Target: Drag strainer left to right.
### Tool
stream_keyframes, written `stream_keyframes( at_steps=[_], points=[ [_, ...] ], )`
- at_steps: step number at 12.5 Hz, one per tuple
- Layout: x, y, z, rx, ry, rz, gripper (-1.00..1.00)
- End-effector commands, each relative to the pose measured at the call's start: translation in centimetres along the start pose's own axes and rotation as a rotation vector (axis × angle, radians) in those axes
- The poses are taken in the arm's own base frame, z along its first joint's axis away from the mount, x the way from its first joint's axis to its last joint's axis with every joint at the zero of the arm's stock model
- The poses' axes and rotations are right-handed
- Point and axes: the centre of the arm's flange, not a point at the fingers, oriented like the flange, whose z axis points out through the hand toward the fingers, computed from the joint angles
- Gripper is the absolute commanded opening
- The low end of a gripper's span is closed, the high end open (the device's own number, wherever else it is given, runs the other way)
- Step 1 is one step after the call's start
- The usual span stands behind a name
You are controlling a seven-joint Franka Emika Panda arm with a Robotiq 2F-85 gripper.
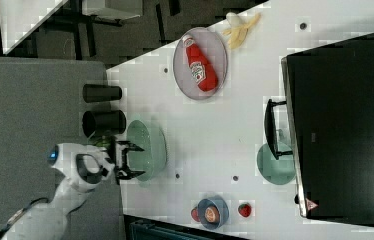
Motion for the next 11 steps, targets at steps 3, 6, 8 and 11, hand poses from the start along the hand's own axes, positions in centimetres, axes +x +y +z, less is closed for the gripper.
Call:
stream_keyframes(
  at_steps=[3, 6, 8, 11],
  points=[
    [3.4, -0.7, 2.9, 0.053, 0.015, 0.049, 1.00],
    [5.0, -0.6, 4.7, 0.063, 0.016, 0.062, 1.00],
    [6.3, -0.9, 5.0, 0.080, 0.017, 0.080, 1.00],
    [8.7, -0.8, 5.7, 0.077, 0.051, 0.095, 1.00]
  ],
)
